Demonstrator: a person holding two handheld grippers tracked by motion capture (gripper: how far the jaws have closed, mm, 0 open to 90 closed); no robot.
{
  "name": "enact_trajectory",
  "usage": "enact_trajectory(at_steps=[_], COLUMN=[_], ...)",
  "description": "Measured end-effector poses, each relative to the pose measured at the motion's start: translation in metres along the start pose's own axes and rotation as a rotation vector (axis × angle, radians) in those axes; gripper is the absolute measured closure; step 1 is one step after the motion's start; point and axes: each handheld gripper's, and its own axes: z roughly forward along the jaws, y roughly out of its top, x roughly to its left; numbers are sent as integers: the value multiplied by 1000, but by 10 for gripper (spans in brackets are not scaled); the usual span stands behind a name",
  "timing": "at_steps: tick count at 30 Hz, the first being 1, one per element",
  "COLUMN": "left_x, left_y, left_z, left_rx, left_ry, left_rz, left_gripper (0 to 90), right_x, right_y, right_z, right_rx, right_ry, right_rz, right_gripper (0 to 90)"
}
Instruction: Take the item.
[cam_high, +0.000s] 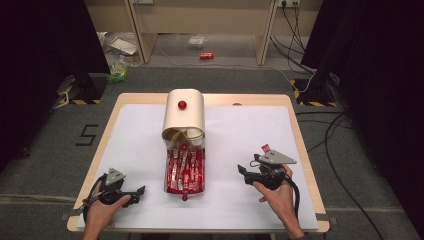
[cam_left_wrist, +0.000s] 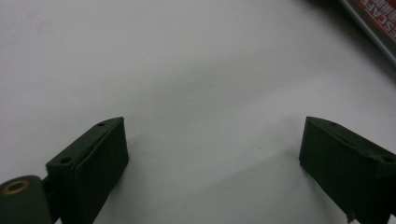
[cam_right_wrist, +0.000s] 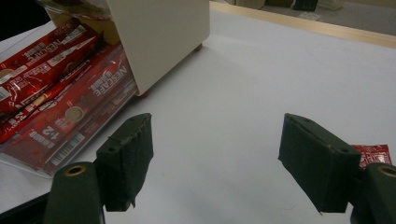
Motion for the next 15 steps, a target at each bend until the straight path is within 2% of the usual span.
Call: enact_trajectory(at_steps=[15], left_x=[0], left_y=[0], left_z=[0], left_rx=[0], left_ry=[0], left_rz=[0], left_gripper=[73], right_x=[16], right_y=[0], right_z=[4], right_rx=[8], right_ry=[41], right_rz=[-19], right_gripper=[267])
